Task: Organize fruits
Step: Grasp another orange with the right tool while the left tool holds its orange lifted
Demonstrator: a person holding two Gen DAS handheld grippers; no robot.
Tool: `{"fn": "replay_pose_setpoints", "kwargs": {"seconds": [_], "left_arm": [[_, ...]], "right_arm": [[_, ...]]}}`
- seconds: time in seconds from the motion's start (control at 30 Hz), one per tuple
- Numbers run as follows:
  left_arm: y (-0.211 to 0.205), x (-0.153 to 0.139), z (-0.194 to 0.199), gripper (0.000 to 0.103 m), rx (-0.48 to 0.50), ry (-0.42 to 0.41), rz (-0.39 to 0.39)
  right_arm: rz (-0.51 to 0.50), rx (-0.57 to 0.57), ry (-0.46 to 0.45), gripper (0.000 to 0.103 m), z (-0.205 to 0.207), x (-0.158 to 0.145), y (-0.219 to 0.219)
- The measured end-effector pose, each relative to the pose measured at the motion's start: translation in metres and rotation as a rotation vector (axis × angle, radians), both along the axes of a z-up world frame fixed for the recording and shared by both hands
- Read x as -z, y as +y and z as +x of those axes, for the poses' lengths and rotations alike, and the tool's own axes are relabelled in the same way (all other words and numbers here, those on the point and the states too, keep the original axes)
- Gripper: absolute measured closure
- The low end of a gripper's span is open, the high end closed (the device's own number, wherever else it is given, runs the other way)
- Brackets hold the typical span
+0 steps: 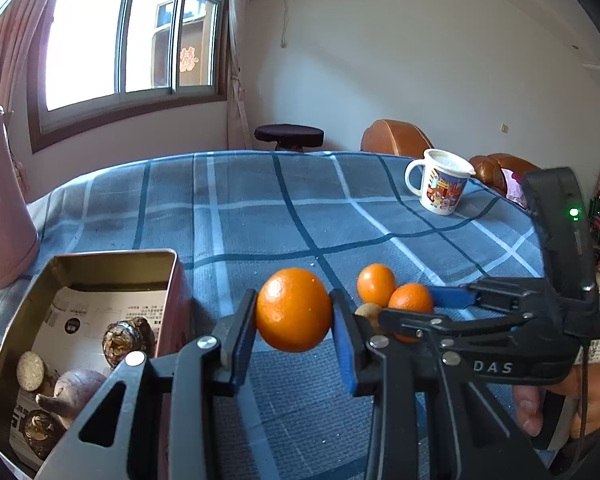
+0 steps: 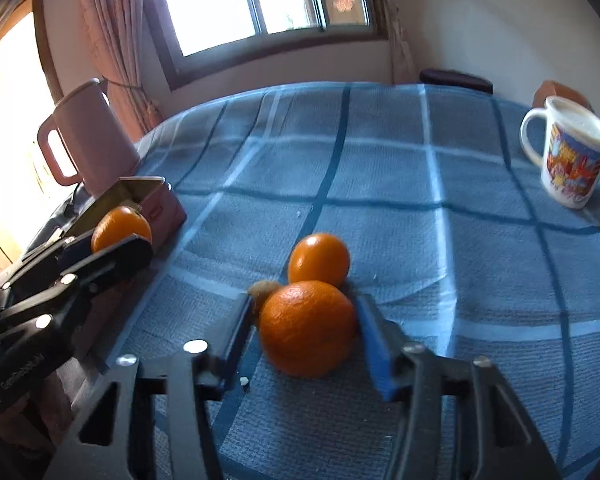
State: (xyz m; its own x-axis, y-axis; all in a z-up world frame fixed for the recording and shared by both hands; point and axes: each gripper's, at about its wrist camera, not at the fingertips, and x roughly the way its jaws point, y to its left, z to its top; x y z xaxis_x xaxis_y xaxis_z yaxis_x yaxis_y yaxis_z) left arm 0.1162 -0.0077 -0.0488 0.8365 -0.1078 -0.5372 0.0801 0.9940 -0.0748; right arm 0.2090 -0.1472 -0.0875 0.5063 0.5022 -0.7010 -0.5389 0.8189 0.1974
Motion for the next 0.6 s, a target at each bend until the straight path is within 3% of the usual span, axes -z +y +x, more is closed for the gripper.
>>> {"fn": "replay_pose_setpoints", "kwargs": {"seconds": [0.13, 0.6], "left_arm": [[0.000, -0.001, -0.002, 0.066, -0.003, -0.007, 0.001], [-0.002, -0.005, -0.010, 0.066, -0.010, -0.058, 0.023]], "right_arm": [[0.015, -0.009, 0.004, 0.054, -0.002, -0.001, -0.001], [0.048, 0.022, -0.123, 0.054, -0.019, -0.019, -0.009]]}}
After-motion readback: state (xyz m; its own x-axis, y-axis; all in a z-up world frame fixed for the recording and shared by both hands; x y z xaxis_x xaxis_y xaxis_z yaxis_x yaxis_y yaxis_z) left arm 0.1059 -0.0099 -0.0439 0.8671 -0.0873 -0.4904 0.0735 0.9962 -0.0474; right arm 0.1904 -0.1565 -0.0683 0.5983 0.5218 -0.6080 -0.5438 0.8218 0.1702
